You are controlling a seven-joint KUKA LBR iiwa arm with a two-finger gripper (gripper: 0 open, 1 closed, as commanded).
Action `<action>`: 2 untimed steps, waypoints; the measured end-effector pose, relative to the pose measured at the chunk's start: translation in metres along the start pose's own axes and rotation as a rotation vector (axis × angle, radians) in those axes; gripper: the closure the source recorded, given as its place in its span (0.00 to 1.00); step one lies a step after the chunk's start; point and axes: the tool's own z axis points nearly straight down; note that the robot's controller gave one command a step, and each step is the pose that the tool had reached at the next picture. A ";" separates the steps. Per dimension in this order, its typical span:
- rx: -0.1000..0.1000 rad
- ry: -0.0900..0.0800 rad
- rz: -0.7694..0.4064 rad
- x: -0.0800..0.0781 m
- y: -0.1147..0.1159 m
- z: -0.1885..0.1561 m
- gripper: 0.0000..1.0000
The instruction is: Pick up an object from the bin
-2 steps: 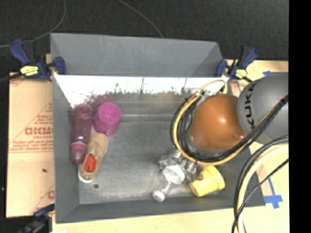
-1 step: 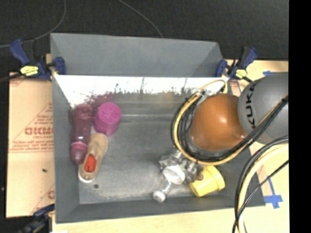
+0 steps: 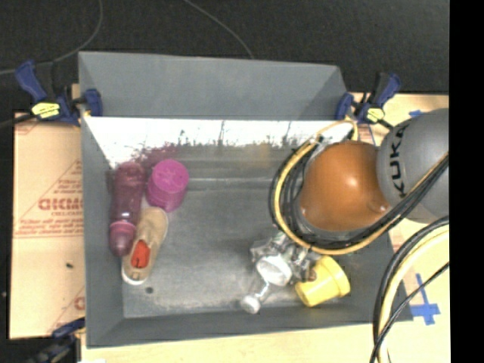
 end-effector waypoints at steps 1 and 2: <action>0.000 -0.001 0.000 -0.001 -0.001 -0.018 1.00; 0.003 -0.003 0.001 -0.001 -0.001 -0.039 1.00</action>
Offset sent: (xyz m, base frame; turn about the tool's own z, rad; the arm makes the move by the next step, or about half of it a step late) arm 0.0000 0.0001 0.0652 0.0000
